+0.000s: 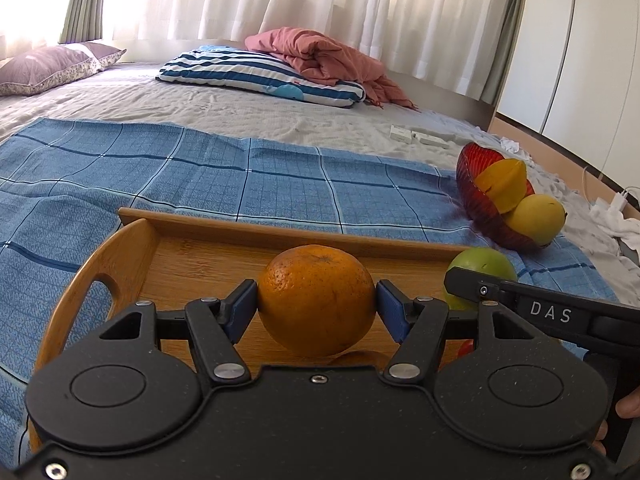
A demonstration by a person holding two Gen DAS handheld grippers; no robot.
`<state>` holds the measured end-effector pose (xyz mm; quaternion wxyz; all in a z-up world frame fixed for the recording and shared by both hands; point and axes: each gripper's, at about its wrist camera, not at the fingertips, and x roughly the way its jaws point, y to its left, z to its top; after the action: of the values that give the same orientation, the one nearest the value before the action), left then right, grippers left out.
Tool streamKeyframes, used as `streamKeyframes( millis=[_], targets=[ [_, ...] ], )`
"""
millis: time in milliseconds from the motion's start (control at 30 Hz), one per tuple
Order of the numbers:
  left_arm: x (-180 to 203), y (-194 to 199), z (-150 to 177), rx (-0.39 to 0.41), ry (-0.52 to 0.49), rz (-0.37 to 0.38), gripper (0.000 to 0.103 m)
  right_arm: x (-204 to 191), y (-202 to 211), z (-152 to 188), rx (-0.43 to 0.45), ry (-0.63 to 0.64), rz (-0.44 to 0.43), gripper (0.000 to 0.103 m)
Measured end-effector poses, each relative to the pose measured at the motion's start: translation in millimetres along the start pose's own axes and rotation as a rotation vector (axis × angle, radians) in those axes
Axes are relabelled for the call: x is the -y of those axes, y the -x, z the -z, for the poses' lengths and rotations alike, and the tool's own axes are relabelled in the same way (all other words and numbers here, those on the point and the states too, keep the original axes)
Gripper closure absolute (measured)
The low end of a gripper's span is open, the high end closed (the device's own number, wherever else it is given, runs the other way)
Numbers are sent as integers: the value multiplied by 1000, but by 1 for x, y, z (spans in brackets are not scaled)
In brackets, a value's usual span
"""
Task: Organize fruits
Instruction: 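Lift the orange and green fruit and carry both over the tray, then lower the orange and green fruit onto the tray and open both tools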
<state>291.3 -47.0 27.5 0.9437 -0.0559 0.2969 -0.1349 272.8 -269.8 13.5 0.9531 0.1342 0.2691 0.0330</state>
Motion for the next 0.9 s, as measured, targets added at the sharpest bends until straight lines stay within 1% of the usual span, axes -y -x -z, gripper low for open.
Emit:
streamKeyframes(
  millis=[267,467,667,900],
  targets=[
    [6,-3,-1,-27,-21,-18,41,2,-6,3,-44,-10,17,42],
    [5,-7,-3,-56,-22,-21,41,7,-5,3,-50,-19,12,42],
    [10,-7,-4,-62,-58,-30,40,8,-7,5,-59,-20,24,42],
    [11,-7,-4,-63,-58,-31,40,9,-6,4,-61,-32,17,43]
  ],
)
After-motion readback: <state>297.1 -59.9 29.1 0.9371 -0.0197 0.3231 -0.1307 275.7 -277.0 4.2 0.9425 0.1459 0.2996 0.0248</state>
